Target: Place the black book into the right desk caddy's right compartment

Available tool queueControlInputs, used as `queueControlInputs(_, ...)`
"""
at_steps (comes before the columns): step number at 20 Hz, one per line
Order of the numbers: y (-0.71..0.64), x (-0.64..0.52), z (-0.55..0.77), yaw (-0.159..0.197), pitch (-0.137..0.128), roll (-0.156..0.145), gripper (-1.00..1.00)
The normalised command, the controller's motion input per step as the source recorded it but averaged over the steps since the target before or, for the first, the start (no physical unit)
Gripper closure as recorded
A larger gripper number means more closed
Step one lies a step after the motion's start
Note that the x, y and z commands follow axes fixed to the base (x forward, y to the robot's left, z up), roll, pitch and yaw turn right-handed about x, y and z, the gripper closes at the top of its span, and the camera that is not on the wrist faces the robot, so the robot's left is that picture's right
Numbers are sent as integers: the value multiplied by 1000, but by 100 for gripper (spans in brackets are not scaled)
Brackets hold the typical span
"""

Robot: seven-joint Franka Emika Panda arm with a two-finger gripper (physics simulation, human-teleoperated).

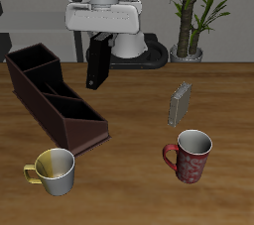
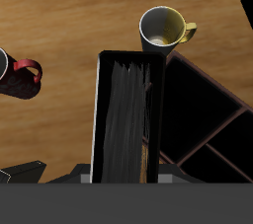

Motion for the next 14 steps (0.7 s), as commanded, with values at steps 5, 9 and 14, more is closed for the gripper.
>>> queueControlInputs(5,-367,-347,232,4,-46,-42,100)
queueControlInputs(9,-168,-218,75,-23,-2,-15,100)
queueControlInputs(14,-186,-240,36,-1,-4,-8,100)
